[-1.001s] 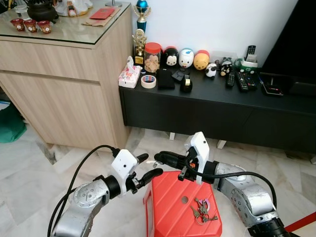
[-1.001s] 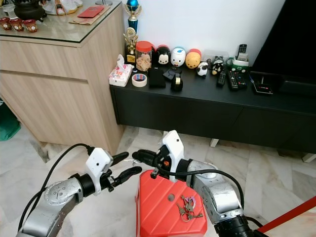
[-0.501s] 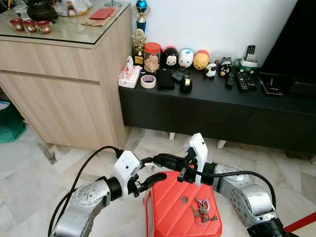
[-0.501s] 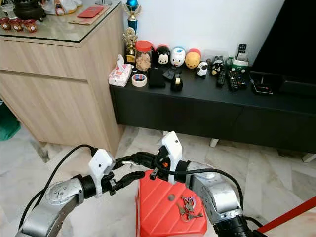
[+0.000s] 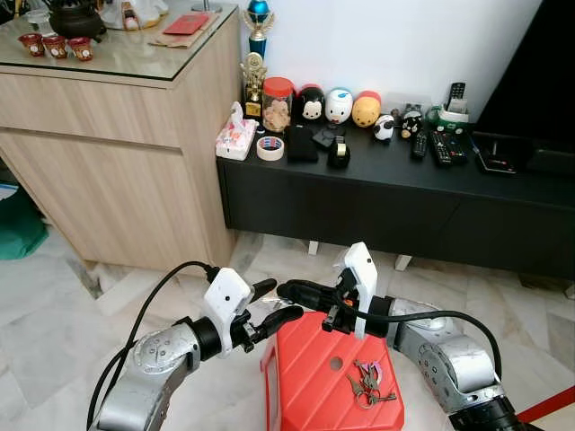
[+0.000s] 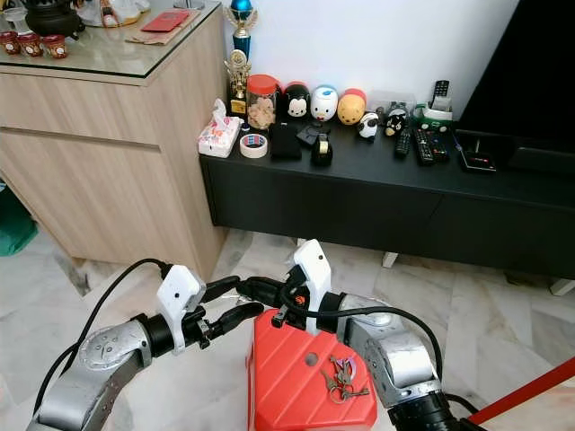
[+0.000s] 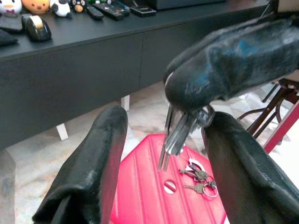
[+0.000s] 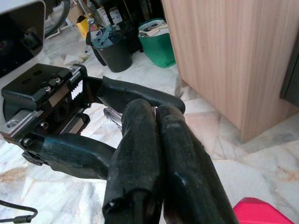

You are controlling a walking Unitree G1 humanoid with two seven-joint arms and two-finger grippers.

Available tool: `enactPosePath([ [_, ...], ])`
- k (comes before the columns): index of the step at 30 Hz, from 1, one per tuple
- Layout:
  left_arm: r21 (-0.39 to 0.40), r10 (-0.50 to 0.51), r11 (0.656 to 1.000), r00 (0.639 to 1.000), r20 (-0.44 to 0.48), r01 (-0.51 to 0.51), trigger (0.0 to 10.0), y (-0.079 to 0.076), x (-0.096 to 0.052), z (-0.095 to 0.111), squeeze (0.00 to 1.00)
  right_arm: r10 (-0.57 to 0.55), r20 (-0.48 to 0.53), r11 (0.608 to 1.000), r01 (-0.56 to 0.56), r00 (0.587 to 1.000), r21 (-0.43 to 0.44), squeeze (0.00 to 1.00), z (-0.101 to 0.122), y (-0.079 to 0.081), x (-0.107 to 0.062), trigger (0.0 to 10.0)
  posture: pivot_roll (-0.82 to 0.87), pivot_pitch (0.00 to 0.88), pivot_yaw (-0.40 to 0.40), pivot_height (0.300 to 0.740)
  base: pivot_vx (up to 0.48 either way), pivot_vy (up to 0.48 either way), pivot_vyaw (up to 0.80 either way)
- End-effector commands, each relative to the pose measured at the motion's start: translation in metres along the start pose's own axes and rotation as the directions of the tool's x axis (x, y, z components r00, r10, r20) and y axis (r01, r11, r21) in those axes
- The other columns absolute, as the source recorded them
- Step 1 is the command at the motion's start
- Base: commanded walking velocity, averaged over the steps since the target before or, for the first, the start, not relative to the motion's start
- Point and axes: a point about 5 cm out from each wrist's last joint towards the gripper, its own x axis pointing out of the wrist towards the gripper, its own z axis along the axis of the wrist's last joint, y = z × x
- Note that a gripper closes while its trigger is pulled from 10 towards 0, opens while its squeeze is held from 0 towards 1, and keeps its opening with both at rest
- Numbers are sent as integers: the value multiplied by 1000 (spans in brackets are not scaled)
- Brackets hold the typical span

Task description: Hang keys on a hook

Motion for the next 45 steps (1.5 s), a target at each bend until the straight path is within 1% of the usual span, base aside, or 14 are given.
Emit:
enactPosePath([
  [1,-7,-1,1000,1000,7,1,4275,1,-1,2,0,-1,1,1000,1,1000,16,0,-1,-1,-2,10000,73,45,-74,740,0,0,0],
  [2,-7,1,1000,1000,6,-1,627,1,-1,2,0,-2,2,1000,2,1000,16,0,-1,-1,-2,10000,72,45,-74,740,0,0,0],
  [3,-8,3,1000,1000,6,-3,0,1,-1,2,0,-2,2,1000,2,1000,16,0,-1,-1,-1,10000,70,45,-74,740,0,0,0],
  [9,-11,-3,1000,1000,4,3,0,-1,-1,1,0,-1,2,1000,1,1000,11,0,-1,-1,-1,10000,72,45,-74,740,0,0,0],
  [19,-6,-5,1000,1000,-13,4,0,0,-6,-1,0,-4,3,1000,4,1000,6,0,0,-2,0,10000,76,46,-74,740,0,0,0],
  [32,-4,-3,1000,1000,-10,3,0,0,-6,-1,0,-6,8,1000,6,1000,8,0,0,-3,0,10000,75,46,-75,740,0,0,0],
  [38,-2,-5,1000,1000,-9,5,0,0,-6,0,0,-20,36,1000,20,999,11,0,2,-4,-1,10000,75,45,-75,740,0,0,0],
  [41,-4,-8,1000,1000,-12,8,0,-1,-6,-1,0,-38,73,998,34,997,50,0,6,-7,-1,10000,76,45,-74,740,0,0,0],
  [42,-5,-9,1000,1000,-14,9,0,-1,-6,-2,0,-37,79,998,33,996,55,1000,7,-7,-2,10000,75,44,-74,740,0,0,0],
  [45,-6,-12,1000,1000,-20,11,0,-2,-6,-3,0,-48,86,998,45,995,38,1000,9,-9,-3,10000,74,45,-74,740,0,0,0],
])
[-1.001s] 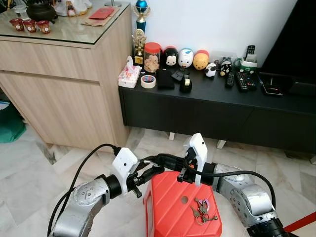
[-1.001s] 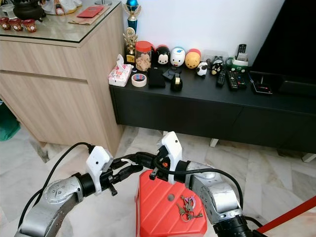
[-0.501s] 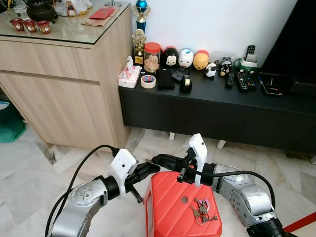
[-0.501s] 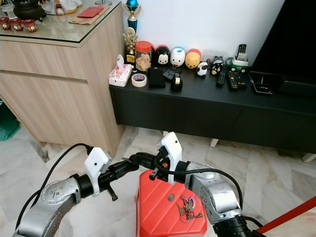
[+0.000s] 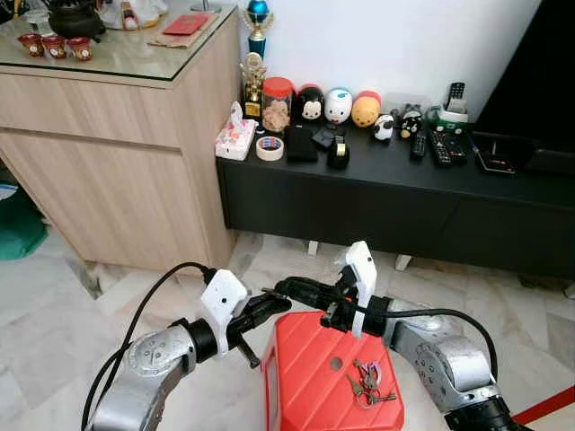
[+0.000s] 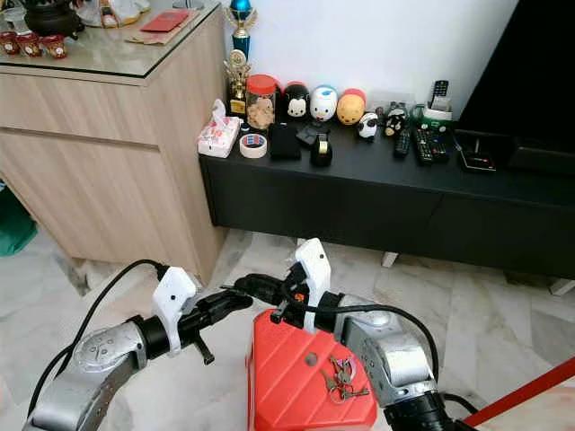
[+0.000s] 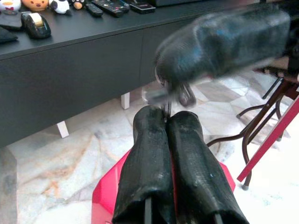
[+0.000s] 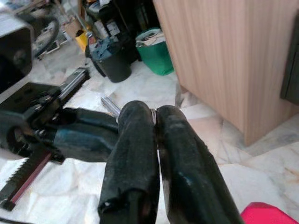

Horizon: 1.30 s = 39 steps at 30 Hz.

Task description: Hang keys on a hook

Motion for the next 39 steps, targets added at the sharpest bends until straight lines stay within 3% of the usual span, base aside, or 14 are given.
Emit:
enactPosePath([
  [1,-8,-11,1000,1000,-15,11,0,-2,-2,-2,0,-71,40,997,72,997,-21,1000,10,-10,-3,10000,75,45,-75,740,0,0,0],
  [2,-6,-11,1000,1000,-19,11,0,-2,-2,-3,0,-87,42,996,88,995,-19,1000,10,-13,-4,10000,76,45,-74,740,0,0,0],
  [3,-3,-11,1000,1000,-28,11,0,-2,-2,-4,0,-135,47,990,137,990,-36,729,11,-19,-5,10000,76,46,-74,740,0,0,0],
  [4,-3,-11,1000,1000,-28,11,0,-2,-2,-4,0,-135,47,990,137,990,-36,729,11,-19,-5,10000,76,46,-74,740,0,0,0],
  [5,-3,-7,1000,999,-41,7,0,-2,-4,-6,0,-227,47,973,228,973,-37,0,11,-29,-6,10000,76,46,-74,740,0,0,0],
  [10,37,12,999,991,-137,-7,0,3,-11,-19,0,-438,29,899,438,898,22,0,6,-56,-15,10000,79,47,-73,740,0,0,0],
  [21,69,170,985,962,-215,-159,0,14,-26,-45,0,-596,-138,794,606,791,45,0,-52,-75,-27,10000,79,44,-71,740,0,0,0],
  [22,64,188,982,958,-215,-178,1255,15,-27,-47,0,-610,-157,781,622,777,45,0,-59,-76,-29,10000,79,44,-71,740,0,0,0],
  [23,65,222,975,950,-221,-213,9294,17,-28,-52,0,-625,-195,759,647,756,71,0,-73,-76,-32,10000,78,43,-71,740,0,0,0],
  [26,44,269,963,935,-231,-266,10000,19,-30,-60,0,-644,-262,733,678,718,56,0,-95,-74,-37,10000,82,42,-70,740,0,0,0],
  [31,14,433,893,850,-299,-450,10000,29,-45,-91,0,-676,-353,667,741,647,81,0,-135,-65,-48,10000,79,39,-64,740,0,0,0],
  [34,-5,563,778,701,-437,-628,10000,35,-69,-129,0,-696,-415,609,788,586,92,0,-158,-57,-60,10000,67,37,-60,740,0,0,0],
  [36,2,592,733,637,-494,-680,10000,34,-78,-144,0,-702,-436,588,804,563,91,0,-165,-54,-64,10000,65,38,-61,740,0,0,0],
  [39,-19,593,698,592,-546,-716,10000,29,-84,-158,0,-713,-451,562,822,537,91,0,-172,-52,-68,10000,70,35,-62,740,0,0,0],
])
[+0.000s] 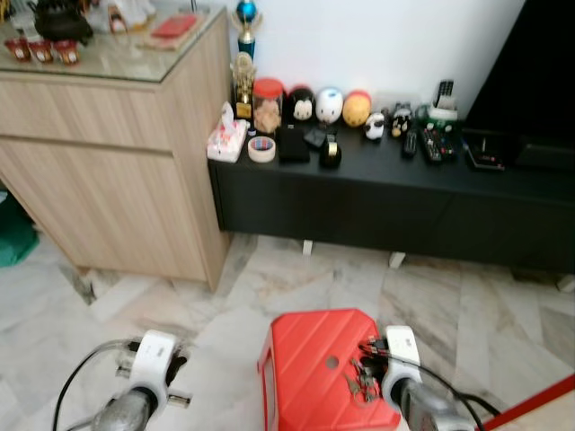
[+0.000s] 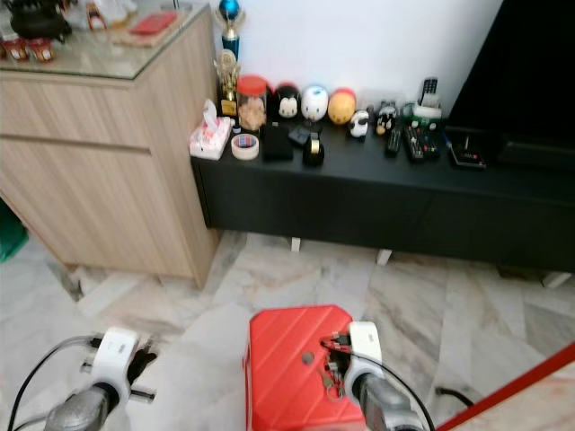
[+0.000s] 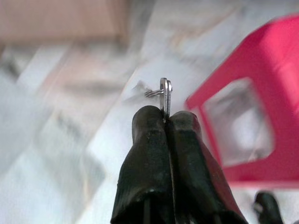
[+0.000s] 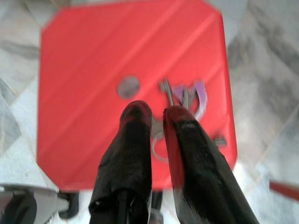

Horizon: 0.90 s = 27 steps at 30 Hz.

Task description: Hang keys on a hook

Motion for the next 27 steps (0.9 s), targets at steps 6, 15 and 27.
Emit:
enactPosePath([
  [6,-84,113,988,973,-200,-132,10000,0,-6,-51,0,-73,-64,997,75,995,29,0,-31,-8,-6,10000,51,30,-55,740,0,0,0],
  [15,-152,127,970,925,-357,-192,10000,-15,-19,-91,0,-102,-135,994,105,986,17,0,-53,-11,-12,10000,47,18,-56,740,0,0,0],
  [27,-201,93,964,930,-357,-173,10000,-26,-20,-96,0,-120,-144,992,123,982,12,0,-60,-13,-15,10000,16,0,-35,740,-85,0,0],
])
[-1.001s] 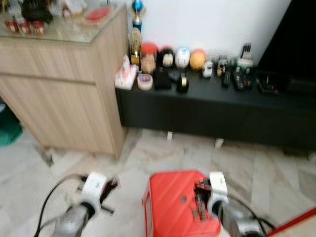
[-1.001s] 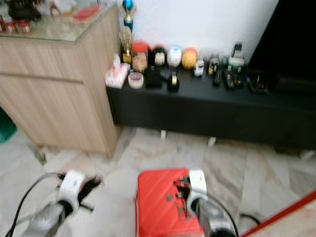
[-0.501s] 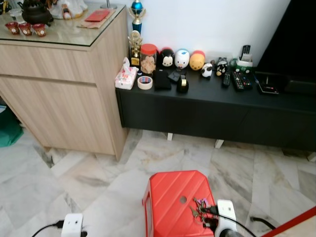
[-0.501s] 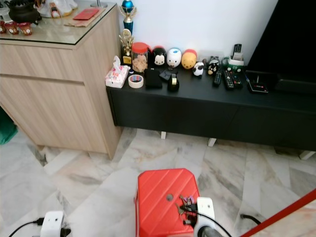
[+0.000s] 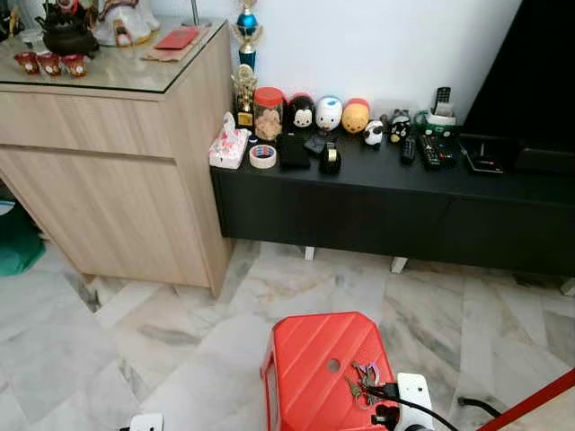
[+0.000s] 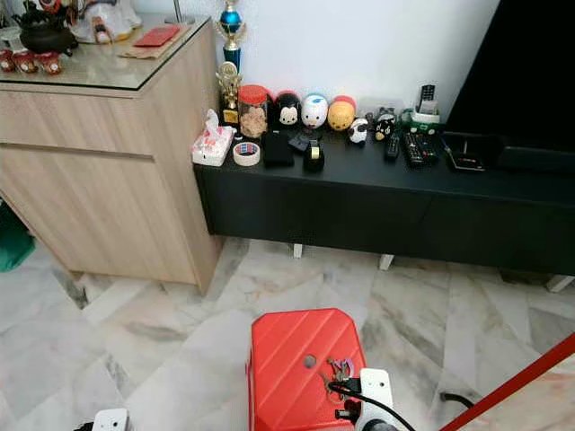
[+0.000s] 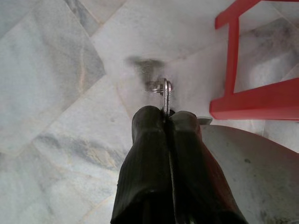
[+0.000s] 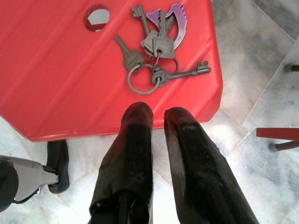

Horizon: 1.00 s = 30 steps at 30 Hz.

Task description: Hang keys on a hook

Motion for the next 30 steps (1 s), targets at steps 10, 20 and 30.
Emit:
enactPosePath([
  [10,-8,12,1000,1000,-24,-13,10000,7,-1,-6,0,-42,-40,999,42,998,4,0,-13,-6,-3,10000,13,0,-28,740,-259,0,0],
  [20,-15,7,1000,999,-42,-8,10000,3,-2,-11,0,-45,-39,999,45,998,8,0,-13,-7,-3,10000,16,0,-34,740,-256,0,0],
  [30,-32,-8,999,999,-46,7,10000,-9,-2,-14,0,-54,-48,999,54,997,0,0,-13,-17,-5,10000,6,0,-56,740,-250,0,0],
])
